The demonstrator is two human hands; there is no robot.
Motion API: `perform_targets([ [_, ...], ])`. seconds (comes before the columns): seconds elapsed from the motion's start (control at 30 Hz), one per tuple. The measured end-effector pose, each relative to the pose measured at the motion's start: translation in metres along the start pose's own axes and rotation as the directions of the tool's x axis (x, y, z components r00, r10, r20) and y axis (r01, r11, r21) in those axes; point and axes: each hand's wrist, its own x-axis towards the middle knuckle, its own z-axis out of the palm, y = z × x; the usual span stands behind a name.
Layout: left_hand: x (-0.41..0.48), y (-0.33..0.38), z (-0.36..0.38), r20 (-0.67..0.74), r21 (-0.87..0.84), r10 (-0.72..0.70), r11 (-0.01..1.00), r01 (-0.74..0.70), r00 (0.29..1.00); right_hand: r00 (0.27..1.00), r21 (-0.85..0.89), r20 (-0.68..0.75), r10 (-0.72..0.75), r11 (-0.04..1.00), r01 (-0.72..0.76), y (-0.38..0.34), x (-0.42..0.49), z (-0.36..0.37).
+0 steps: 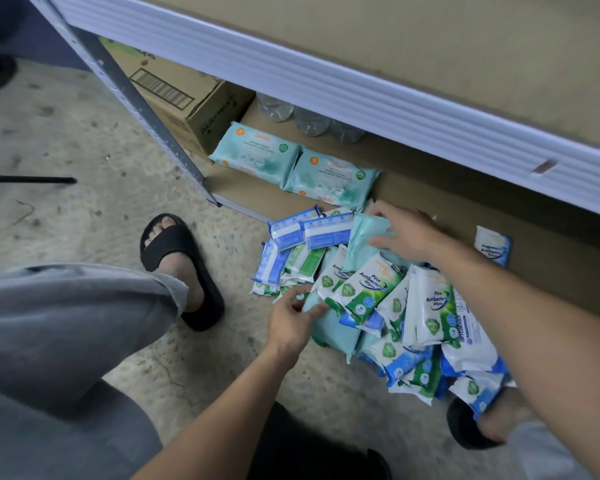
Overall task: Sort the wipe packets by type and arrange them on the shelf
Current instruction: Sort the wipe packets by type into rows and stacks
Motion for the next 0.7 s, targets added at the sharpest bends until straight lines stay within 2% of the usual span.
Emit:
perform_targets([
  [0.3,-0.023,0.026,-0.034,-0.064,0.056,0.085,0.995,-0.081,0.994,0.993,-0.007,-0.107,-0.053,0.999,0.053,-0.014,-0.043,-0.011],
  [0.47,-0.035,0.056,-0.062,-0.138,0.202,0.235,0.958,-0.205,0.962,0.982,-0.010,-0.180,-0.052,0.999,0.051,-0.031,-0.062,-0.008],
  [0.57,-0.038,0.073,-0.078,-0.143,0.337,0.322,0.905,-0.259,0.936,0.975,0.027,-0.217,-0.054,0.998,0.062,-0.041,-0.071,-0.011],
  [0.7,-0.033,0.096,-0.094,-0.136,0.426,0.405,0.848,-0.316,0.904,0.950,0.088,-0.309,-0.041,0.994,0.071,-0.051,-0.079,-0.017],
])
